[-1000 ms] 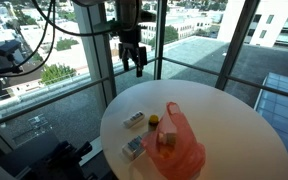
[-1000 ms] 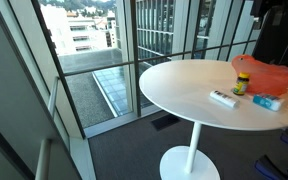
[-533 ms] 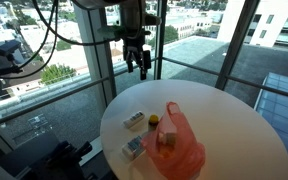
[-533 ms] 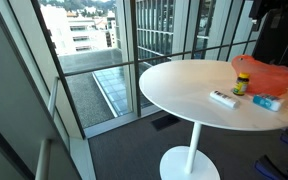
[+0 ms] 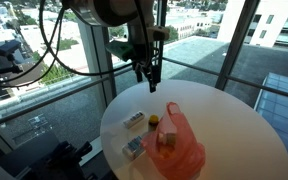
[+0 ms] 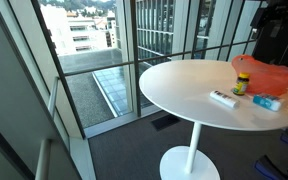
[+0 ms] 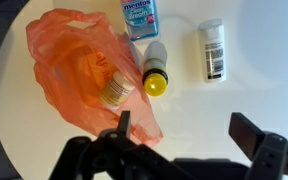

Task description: Remove the white bottle from the plastic

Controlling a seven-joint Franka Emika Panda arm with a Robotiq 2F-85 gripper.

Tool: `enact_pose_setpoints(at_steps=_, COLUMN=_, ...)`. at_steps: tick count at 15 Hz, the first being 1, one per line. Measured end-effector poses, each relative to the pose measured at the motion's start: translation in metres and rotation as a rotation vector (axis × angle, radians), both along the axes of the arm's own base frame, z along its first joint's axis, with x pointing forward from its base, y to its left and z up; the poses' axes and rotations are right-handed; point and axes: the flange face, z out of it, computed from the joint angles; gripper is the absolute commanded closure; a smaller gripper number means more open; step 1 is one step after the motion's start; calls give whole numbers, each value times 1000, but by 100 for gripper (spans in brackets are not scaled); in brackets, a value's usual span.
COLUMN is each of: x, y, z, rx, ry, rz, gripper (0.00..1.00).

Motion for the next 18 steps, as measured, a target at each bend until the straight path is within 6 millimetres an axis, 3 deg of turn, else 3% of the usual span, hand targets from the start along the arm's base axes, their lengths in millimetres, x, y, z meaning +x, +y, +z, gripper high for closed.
enact_pose_setpoints(at_steps=10, x=-26, y=-65, z=-63, rx=88, ry=-21, rz=-123, gripper=0)
enact_pose_setpoints(at_steps=18, x=-61, y=-115, z=-97, rx=107, ry=27, rz=-206, gripper=0)
